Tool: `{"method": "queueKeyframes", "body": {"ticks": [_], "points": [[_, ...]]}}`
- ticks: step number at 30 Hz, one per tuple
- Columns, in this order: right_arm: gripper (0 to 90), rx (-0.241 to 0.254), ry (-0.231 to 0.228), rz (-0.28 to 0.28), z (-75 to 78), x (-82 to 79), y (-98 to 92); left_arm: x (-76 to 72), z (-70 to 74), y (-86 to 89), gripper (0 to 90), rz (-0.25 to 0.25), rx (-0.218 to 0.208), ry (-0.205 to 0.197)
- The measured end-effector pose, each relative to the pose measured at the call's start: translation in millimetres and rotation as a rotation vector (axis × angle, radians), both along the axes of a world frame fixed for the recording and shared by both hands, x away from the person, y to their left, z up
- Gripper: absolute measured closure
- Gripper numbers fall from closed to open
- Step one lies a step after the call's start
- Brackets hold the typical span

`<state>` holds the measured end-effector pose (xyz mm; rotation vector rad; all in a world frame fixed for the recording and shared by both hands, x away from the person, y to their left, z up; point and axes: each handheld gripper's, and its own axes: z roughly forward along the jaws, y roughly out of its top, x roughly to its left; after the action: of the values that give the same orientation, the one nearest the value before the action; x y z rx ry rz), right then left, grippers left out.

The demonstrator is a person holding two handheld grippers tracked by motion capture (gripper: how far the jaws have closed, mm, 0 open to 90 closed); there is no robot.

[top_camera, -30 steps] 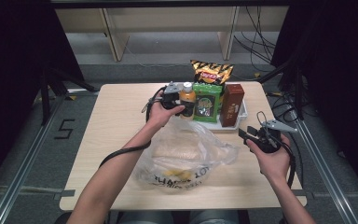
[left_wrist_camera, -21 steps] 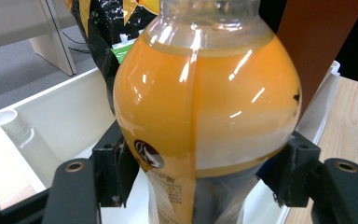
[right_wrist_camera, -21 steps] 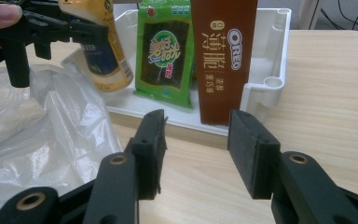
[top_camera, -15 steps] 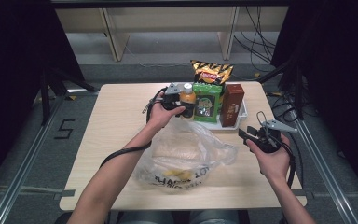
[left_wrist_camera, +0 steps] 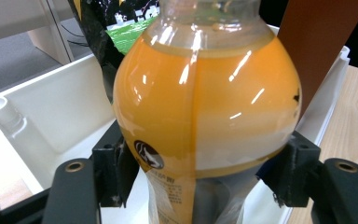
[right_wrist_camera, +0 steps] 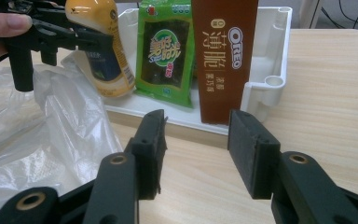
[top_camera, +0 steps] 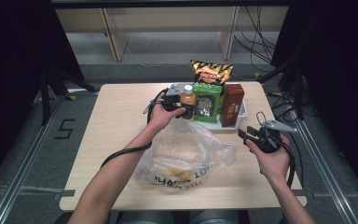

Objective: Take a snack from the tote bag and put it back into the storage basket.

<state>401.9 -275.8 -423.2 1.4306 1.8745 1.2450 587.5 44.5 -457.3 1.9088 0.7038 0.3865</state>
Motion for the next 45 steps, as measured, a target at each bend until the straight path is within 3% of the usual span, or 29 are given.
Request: {"method": "queueKeyframes", "body": {"ticks": [17,18,19,22,37,45], "points": [[57.0,-0.009,0.0,0.012,-0.3,-0.4,-0.8,1.3,-5.6,0.8,34.4,0.004,0.003,0.011],[57.0,0.019,0.022,-0.001,0.0,-1.9,1.5,1.3,-6.0,0.5,34.4,0.006,0.003,0.011],[57.0,-0.008,0.001,0.012,-0.3,-0.5,-0.7,1.3,-6.4,0.5,34.3,0.007,0.002,0.012],[57.0,-0.007,-0.009,0.018,-1.3,1.0,-1.7,1.3,-7.9,0.3,34.3,0.008,0.002,0.014],[56.9,-0.013,0.005,0.011,-1.2,0.6,-0.7,0.9,-12.3,1.3,34.2,0.01,0.015,0.024],[56.8,-0.009,0.02,0.004,-0.3,-0.5,0.4,0.6,-14.0,4.8,33.9,0.013,-0.003,0.026]]}}
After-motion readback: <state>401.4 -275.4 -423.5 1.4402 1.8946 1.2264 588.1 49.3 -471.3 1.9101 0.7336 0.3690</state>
